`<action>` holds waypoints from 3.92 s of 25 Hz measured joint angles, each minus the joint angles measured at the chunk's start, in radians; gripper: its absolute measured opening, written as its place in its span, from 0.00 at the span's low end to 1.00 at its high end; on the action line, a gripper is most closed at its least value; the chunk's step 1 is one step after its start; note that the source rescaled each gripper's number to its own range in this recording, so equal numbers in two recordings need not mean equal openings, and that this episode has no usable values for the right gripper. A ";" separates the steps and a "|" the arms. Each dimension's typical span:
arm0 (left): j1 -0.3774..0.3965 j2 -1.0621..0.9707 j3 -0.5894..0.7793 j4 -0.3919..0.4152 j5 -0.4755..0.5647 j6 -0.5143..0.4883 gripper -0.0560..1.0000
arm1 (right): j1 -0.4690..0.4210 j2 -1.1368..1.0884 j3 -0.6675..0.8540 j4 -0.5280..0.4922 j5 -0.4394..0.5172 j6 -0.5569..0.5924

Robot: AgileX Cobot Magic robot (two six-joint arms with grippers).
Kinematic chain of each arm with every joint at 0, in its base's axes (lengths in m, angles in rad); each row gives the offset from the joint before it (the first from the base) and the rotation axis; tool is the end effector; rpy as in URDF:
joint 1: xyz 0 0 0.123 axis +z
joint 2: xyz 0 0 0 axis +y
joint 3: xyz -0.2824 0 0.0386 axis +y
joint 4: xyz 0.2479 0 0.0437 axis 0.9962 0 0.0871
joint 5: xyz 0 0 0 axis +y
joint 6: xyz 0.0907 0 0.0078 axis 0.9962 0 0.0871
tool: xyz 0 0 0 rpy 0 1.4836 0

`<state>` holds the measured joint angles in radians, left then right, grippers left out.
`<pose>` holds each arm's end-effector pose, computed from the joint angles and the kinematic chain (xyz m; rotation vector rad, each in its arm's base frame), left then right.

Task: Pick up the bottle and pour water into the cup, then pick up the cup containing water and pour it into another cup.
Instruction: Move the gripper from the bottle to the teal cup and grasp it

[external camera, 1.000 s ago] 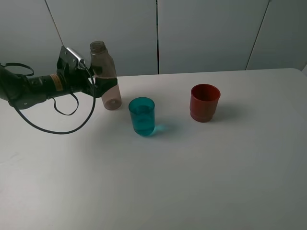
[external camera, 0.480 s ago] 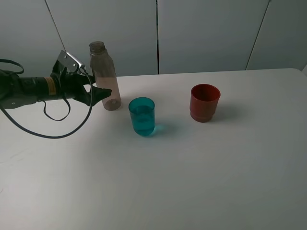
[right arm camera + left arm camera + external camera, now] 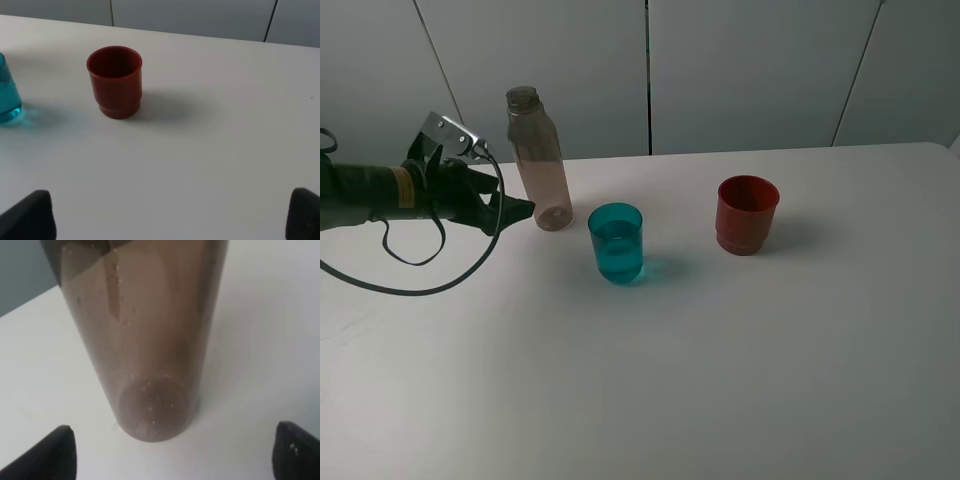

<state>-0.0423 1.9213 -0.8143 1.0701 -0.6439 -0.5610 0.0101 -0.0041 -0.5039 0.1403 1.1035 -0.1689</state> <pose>0.3413 -0.0623 0.1244 0.7645 2.0181 -0.4104 -0.0083 0.0113 0.2755 -0.1959 2.0623 0.0714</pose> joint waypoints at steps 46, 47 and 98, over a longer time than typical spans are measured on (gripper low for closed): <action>0.000 0.068 -0.034 0.590 -0.200 -0.266 1.00 | 0.000 0.000 0.000 0.000 0.000 0.000; 0.000 0.076 -0.048 0.597 -0.208 -0.249 1.00 | 0.000 0.000 0.000 0.000 0.000 0.000; 0.002 0.386 -0.258 0.463 -0.563 0.168 1.00 | 0.000 0.000 0.000 0.000 0.000 0.000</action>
<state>-0.0406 2.3071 -1.0723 1.5333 -1.2067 -0.3931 0.0101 -0.0041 -0.5039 0.1403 1.1035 -0.1689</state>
